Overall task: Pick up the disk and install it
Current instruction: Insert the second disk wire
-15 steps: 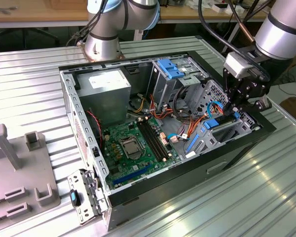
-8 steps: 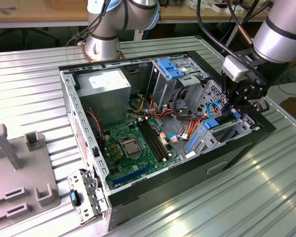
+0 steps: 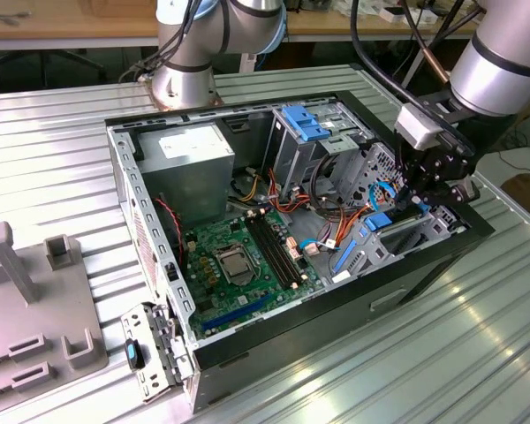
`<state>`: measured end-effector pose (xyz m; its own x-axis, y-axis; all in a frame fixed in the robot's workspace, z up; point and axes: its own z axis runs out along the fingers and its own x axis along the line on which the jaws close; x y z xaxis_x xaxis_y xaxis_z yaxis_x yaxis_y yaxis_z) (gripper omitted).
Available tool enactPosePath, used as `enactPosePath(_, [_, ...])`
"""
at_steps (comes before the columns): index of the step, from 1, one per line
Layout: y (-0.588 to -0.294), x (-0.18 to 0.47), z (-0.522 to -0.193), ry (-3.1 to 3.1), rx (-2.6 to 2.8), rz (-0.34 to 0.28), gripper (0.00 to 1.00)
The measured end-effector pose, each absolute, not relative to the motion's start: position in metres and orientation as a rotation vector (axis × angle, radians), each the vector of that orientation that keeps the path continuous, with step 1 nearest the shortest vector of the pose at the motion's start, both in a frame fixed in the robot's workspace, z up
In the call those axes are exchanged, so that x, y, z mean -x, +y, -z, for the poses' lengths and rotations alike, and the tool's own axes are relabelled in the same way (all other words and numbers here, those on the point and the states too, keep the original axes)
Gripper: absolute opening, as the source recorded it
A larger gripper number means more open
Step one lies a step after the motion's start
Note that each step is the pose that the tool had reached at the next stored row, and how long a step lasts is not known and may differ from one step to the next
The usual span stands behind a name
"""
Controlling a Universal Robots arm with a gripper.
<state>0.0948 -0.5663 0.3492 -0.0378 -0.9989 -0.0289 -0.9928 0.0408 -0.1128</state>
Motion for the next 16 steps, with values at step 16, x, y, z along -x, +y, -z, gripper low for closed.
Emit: enactPosePath(16, [-0.565, -0.0968, -0.3462, 2.178, 2.121, 0.092, 0.16])
